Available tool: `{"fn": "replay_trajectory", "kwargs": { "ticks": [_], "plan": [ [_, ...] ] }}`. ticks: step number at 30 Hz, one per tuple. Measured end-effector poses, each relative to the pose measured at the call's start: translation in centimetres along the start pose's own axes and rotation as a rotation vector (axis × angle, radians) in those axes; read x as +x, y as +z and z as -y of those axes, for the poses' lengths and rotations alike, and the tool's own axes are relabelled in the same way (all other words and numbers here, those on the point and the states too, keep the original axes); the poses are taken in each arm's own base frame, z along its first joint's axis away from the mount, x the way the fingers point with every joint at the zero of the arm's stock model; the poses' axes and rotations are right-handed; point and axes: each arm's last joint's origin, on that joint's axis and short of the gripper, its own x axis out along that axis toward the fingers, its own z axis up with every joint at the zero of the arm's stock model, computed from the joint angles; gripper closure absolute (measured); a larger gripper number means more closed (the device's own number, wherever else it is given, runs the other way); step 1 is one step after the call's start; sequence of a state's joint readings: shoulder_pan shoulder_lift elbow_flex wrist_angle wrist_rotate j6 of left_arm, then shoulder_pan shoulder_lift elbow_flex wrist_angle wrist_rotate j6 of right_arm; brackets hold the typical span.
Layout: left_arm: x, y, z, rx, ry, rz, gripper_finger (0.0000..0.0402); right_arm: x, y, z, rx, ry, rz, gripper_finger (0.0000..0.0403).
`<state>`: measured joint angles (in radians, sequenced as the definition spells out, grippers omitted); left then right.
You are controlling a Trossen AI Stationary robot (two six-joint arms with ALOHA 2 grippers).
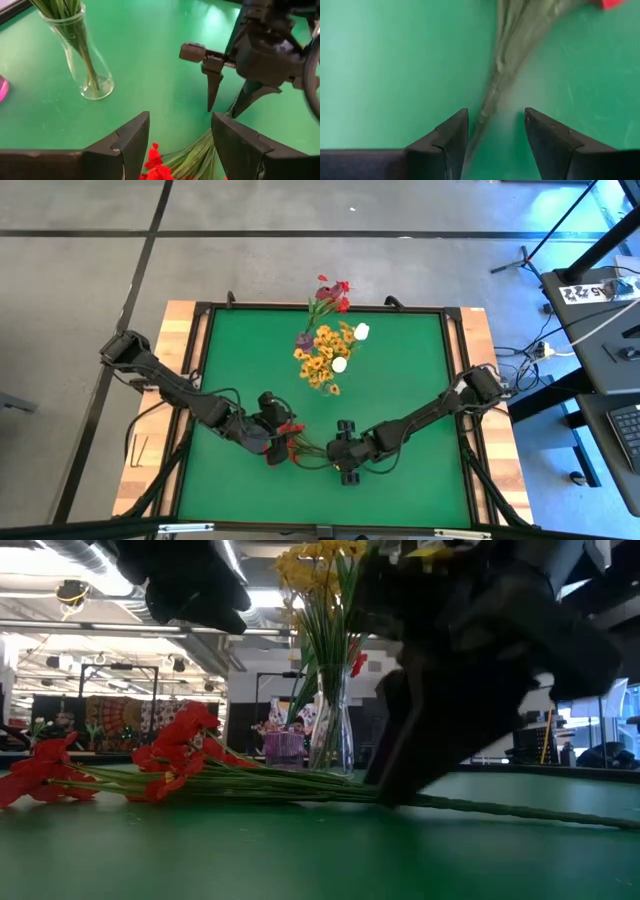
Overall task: Sort flowers into vase by color
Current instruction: Put the red flowers into the purple vase
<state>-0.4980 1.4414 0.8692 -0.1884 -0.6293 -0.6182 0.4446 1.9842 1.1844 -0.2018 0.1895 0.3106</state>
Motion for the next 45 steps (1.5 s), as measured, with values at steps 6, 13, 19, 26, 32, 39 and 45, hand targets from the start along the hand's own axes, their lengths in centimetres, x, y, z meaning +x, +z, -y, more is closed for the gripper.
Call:
{"fn": "replay_trajectory", "kwargs": {
  "ticks": [6, 13, 19, 26, 32, 39, 45],
  "plan": [
    [0.0, 0.0, -0.1, -0.002, 0.012, -0.005, 0.0195, 0.3, -0.5, 0.1, 0.001, -0.041, -0.04, 0.021],
    [0.0, -0.1, -0.1, -0.002, 0.011, -0.006, 0.0195, 0.3, -0.7, 0.8, 0.053, 0.037, -0.122, 0.0232],
    [0.0, -0.1, -0.1, -0.001, 0.012, -0.006, 0.0195, 0.2, -0.9, 1.0, 0.034, 0.047, -0.147, 0.031],
    [-1.1, 0.8, -0.5, -0.041, -0.011, 0.025, 0.0195, -0.2, -0.5, 2.1, 0.059, 0.056, -0.154, 0.0393],
    [-4.9, 3.2, -1.6, -0.083, -0.092, 0.129, 0.0195, -1.9, -0.1, 2.7, 0.066, 0.025, -0.142, 0.0393],
    [-10.6, 5.4, -3.2, -0.106, -0.177, 0.32, 0.0195, -6.9, 2.3, 3.0, 0.086, 0.031, 0.029, 0.0394],
    [-13.7, 5.7, -3.9, -0.055, -0.226, 0.398, 0.0195, -12.9, 4.0, 3.7, 0.089, 0.032, 0.224, 0.0396]
  ]
}}
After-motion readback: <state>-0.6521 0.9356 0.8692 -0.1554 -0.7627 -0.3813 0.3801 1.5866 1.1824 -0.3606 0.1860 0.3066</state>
